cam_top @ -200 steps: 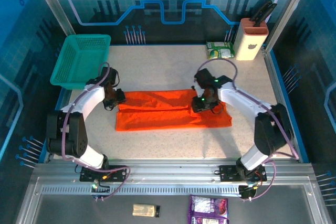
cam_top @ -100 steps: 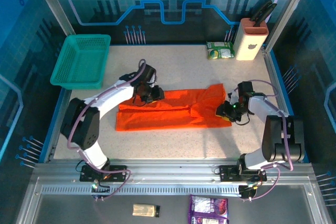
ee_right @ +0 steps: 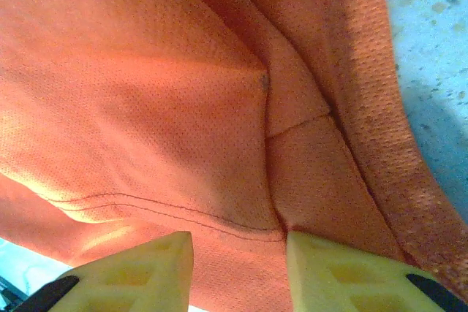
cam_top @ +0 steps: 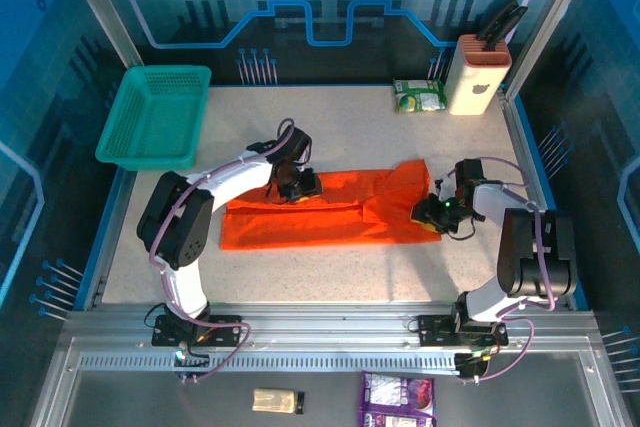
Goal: Fold the inside-out t-shirt
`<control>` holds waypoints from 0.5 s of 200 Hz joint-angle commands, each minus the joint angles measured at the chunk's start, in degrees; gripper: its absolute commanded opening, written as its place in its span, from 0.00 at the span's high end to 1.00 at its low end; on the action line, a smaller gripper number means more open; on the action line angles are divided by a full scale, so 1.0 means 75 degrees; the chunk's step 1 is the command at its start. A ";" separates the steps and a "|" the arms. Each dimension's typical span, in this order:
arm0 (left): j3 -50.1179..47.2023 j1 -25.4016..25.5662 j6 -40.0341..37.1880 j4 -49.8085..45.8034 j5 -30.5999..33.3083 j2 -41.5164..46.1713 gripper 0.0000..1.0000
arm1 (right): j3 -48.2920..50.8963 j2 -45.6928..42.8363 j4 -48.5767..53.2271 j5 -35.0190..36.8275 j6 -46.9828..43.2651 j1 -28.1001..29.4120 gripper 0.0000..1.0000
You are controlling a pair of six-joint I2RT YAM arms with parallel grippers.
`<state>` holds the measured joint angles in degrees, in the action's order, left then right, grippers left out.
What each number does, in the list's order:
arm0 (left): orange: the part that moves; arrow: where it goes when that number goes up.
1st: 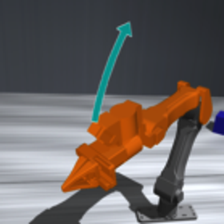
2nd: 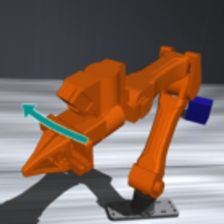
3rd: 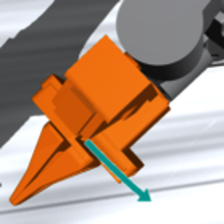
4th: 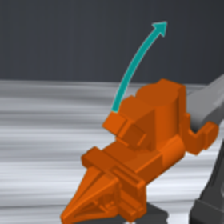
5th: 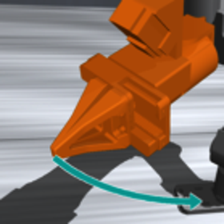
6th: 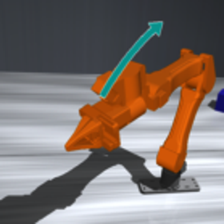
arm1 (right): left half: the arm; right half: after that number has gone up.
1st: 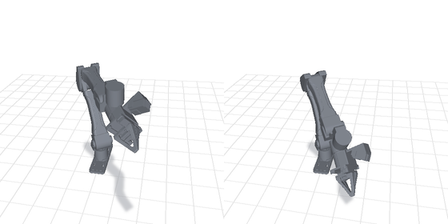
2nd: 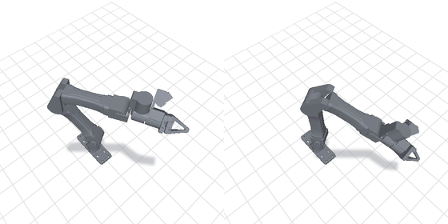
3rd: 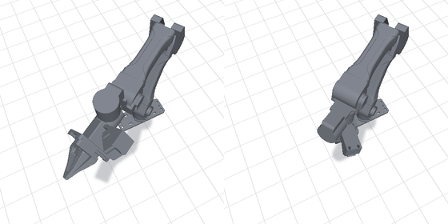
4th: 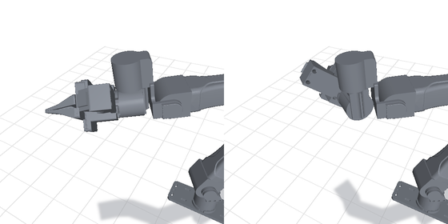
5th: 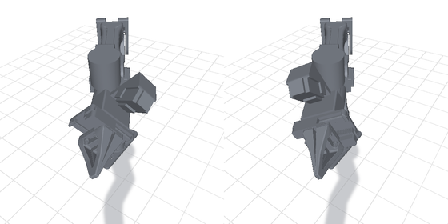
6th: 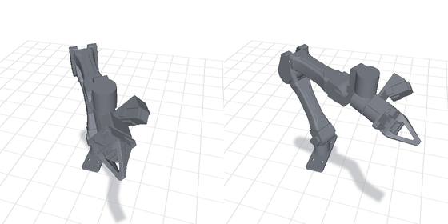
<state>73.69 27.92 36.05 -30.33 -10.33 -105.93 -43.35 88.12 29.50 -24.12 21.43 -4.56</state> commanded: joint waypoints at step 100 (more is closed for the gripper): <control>0.0259 0.0027 -0.0097 -0.0199 0.0208 -0.0260 0.67 | -0.0054 -0.0382 0.0072 -0.0182 0.0195 0.0089 0.92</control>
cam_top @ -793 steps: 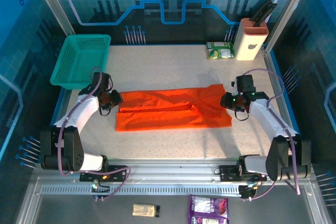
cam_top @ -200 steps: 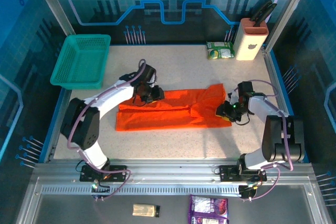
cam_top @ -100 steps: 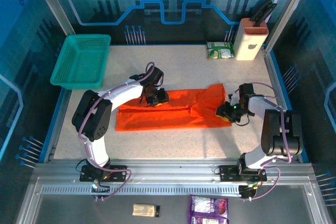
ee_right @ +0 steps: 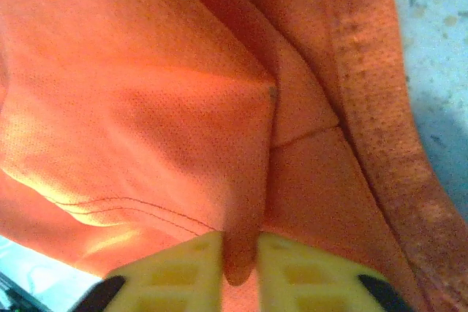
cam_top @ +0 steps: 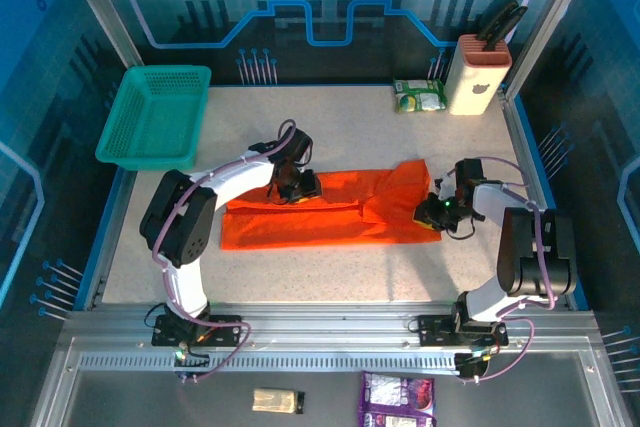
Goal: Fold the inside-out t-shirt
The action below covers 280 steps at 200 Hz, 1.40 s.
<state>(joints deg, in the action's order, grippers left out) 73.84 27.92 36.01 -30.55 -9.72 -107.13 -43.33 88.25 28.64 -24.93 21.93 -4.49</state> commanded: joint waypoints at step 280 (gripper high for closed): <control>0.0228 -0.2578 -0.1592 -0.1242 0.0576 0.0040 0.72 | -0.2455 0.0558 0.0874 0.1350 -0.0203 -0.0081 0.54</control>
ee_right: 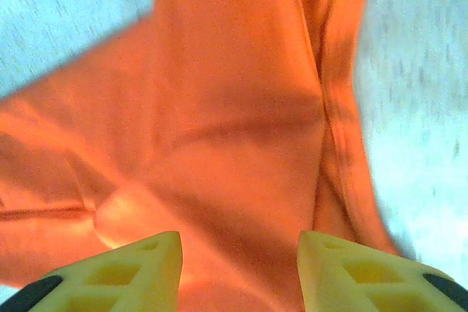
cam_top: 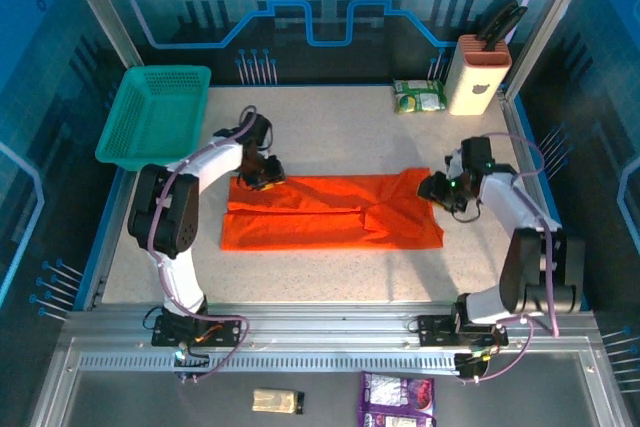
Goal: Fold the inside-out t-shirt
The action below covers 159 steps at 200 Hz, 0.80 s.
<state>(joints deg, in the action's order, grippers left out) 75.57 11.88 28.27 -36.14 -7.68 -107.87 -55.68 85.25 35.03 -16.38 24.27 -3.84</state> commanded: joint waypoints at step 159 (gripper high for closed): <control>-0.0085 -0.1584 -0.0356 -0.0159 0.0062 -0.1086 0.82 | -0.2584 0.3476 -0.0640 -0.0118 -0.0231 -0.0795 1.00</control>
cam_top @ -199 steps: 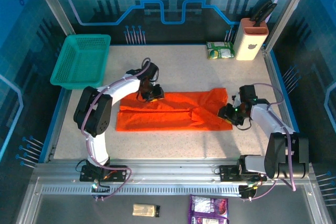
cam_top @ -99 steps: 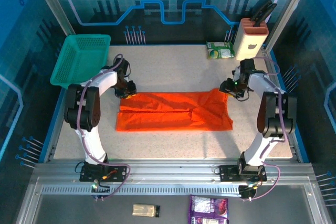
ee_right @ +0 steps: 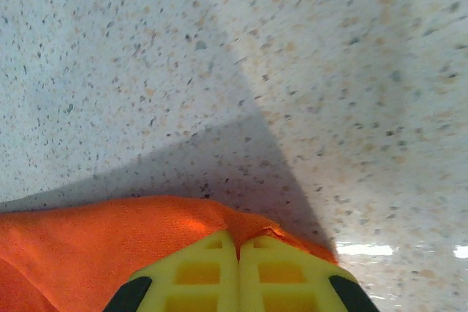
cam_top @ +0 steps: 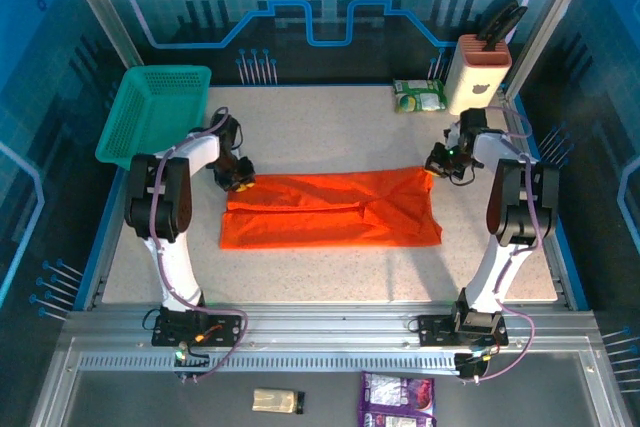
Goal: Fold the inside-out t-shirt
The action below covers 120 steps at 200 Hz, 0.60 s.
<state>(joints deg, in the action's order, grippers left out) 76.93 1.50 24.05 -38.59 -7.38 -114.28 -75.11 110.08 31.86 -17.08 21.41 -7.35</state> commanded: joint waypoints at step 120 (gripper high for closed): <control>-0.0315 0.0070 0.0164 -0.0177 -0.0648 0.1544 0.71 | 0.0686 -0.1616 0.0283 -0.0369 0.0345 0.0821 0.66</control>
<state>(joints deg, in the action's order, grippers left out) 76.34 0.95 25.52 -36.53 -11.11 -107.72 -72.16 102.00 31.00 -18.87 23.33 -6.11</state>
